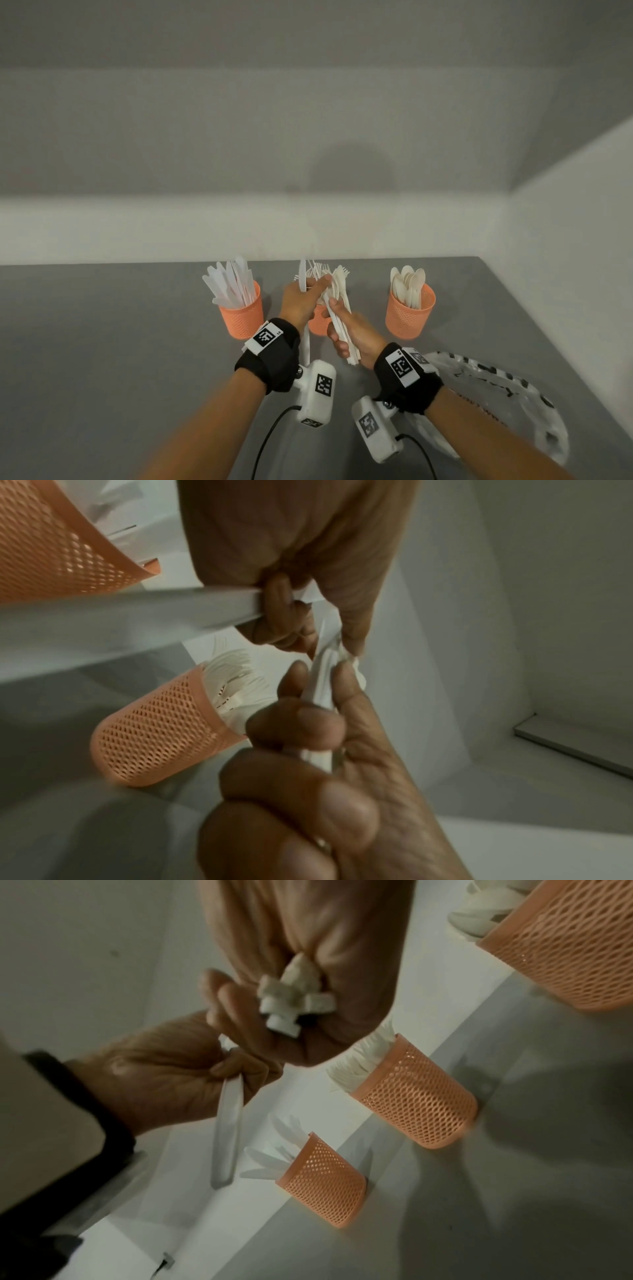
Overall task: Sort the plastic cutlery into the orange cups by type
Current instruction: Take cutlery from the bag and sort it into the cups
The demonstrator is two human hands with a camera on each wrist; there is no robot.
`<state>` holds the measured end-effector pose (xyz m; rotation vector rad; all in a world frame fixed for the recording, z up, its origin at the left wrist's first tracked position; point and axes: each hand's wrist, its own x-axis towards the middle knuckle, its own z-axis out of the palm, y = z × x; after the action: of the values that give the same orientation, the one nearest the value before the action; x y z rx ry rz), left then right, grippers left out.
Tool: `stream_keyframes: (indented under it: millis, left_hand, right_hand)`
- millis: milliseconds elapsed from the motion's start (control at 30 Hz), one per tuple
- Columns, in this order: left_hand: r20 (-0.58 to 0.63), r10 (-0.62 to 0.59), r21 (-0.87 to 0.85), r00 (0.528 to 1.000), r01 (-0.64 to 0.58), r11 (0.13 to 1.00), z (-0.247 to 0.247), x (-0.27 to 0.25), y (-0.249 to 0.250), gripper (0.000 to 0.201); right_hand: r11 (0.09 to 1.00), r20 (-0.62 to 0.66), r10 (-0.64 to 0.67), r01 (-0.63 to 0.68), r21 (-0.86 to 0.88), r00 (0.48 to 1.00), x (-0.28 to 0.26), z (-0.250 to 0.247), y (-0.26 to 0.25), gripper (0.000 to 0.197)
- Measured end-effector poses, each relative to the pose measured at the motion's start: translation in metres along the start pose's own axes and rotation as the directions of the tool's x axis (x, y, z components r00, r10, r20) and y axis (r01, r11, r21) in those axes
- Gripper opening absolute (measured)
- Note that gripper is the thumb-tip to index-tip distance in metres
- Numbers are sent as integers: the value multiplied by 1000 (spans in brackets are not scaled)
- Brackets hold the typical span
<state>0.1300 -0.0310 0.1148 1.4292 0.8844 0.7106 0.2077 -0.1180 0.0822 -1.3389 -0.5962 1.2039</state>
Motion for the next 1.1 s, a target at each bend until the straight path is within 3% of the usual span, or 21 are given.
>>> stream_keyframes:
  millis: [133,233,400,500,600,700,867,1000,1100]
  left_hand:
    - [-37,-68,-35,997,66,997,2,6,-4,22]
    - [-25,-25,-31,999,24,999,2,8,-9,18]
    - [-18,-3,-31,1000,2,1000,-5,6,-18,33]
    - [-64,-31,-100,997,25,995,-18,7,-20,35]
    - [-121,-82,-277,989,45,960,-38,11,-17,22]
    - [-296,7,-241,955,-82,967,-65,22,0,28]
    - [-528,166,-187,833,-305,934,-110,48,52,47]
    - [-526,271,-97,806,-374,922,-123,70,63,47]
    - [-462,286,3,840,-321,947,-125,82,41,46]
  right_hand:
    - [1000,-5,-19,19,20,1000,2,-2,3,45]
    - [999,-8,-37,37,-5,999,4,0,4,41]
    - [987,16,-69,70,-145,998,5,5,2,39]
    - [971,-76,-102,83,-224,992,14,0,6,33]
    - [968,-197,-128,79,-240,972,22,-7,10,30]
    - [983,-164,-101,74,-166,981,27,-6,10,27]
    - [981,-120,-125,104,-166,985,38,3,-2,25]
    - [989,-109,-117,106,-108,987,45,7,-7,25]
    - [991,-92,-109,101,-85,990,48,8,-6,27]
